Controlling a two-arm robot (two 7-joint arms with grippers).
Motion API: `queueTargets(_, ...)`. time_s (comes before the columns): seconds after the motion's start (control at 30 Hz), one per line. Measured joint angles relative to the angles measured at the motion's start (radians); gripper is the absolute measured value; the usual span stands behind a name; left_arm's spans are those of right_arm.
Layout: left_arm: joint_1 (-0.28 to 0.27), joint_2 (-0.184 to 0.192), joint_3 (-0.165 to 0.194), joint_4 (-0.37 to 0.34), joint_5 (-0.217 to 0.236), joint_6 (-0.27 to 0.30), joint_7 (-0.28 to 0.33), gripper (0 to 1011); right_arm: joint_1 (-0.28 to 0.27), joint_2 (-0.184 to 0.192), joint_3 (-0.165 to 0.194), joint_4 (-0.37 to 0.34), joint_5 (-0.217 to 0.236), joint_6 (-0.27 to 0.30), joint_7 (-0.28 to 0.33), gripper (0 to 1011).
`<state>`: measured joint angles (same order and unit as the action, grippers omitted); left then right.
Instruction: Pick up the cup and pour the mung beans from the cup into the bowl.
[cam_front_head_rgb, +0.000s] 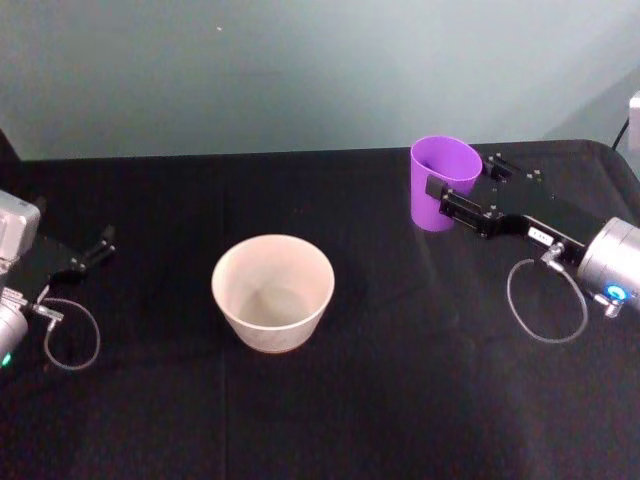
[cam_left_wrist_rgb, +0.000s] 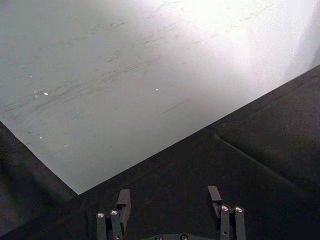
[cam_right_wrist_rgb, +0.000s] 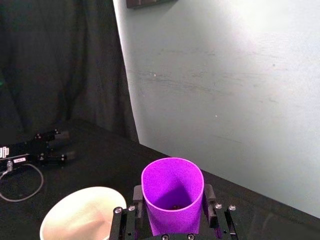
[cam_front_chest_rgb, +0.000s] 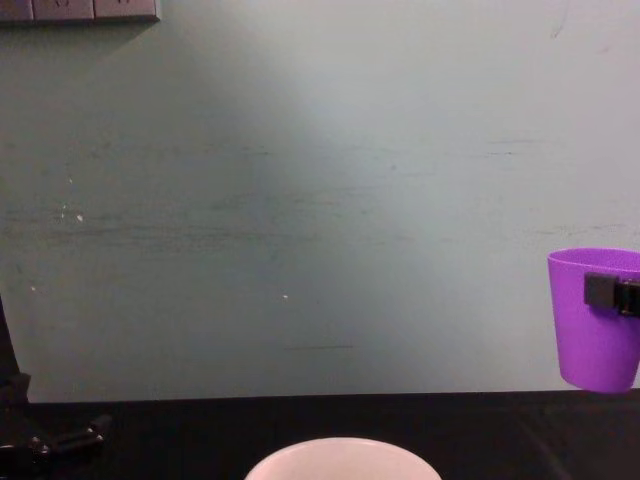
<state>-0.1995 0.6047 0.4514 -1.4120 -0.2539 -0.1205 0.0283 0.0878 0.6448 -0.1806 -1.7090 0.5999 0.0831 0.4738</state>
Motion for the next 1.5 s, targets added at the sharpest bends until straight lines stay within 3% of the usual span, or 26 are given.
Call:
queueTargets(1.2, 0.0, 0.0, 0.0, 0.0, 0.0, 0.0, 0.0, 1000, 0.0, 0.0, 0.0, 0.0, 0.0, 0.0, 0.0, 706)
queueTargets(1.33, 0.0, 0.0, 0.0, 0.0, 0.0, 0.0, 0.0, 1000, 0.023, -0.001, -0.011, 0.019, 0.015, 0.004, 0.001, 706)
queueTargets(1.5, 0.0, 0.0, 0.0, 0.0, 0.0, 0.0, 0.0, 1000, 0.091, -0.018, -0.052, 0.07, 0.014, 0.018, 0.007, 706)
